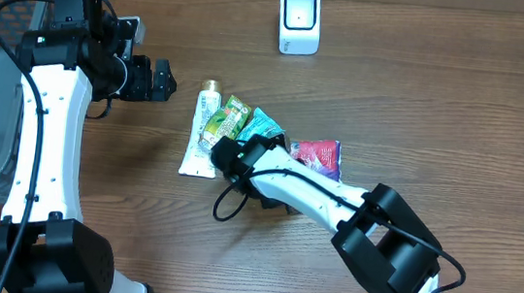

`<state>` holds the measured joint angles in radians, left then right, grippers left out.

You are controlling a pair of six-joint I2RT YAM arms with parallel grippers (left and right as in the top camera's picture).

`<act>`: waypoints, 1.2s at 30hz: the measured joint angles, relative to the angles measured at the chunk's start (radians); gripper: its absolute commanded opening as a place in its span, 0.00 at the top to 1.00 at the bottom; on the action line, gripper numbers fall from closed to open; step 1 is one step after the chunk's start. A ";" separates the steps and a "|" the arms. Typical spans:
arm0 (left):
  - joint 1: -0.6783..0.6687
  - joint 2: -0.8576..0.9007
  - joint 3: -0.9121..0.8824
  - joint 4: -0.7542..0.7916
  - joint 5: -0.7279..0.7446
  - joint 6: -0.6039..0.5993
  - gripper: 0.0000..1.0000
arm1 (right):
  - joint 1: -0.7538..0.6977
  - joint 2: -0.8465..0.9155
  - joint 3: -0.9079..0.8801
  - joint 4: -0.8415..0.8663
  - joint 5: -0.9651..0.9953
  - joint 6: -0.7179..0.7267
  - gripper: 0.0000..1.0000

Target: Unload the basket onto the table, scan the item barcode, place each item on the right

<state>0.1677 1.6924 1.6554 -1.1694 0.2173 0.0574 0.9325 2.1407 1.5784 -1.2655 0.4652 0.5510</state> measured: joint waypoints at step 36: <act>0.000 0.000 0.000 0.000 0.000 0.000 0.00 | -0.778 -0.404 -0.716 0.822 -1.473 -0.215 0.55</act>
<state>0.1677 1.6924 1.6554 -1.1690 0.2169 0.0570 0.1547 1.7363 0.8627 -0.4435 -1.0077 0.3363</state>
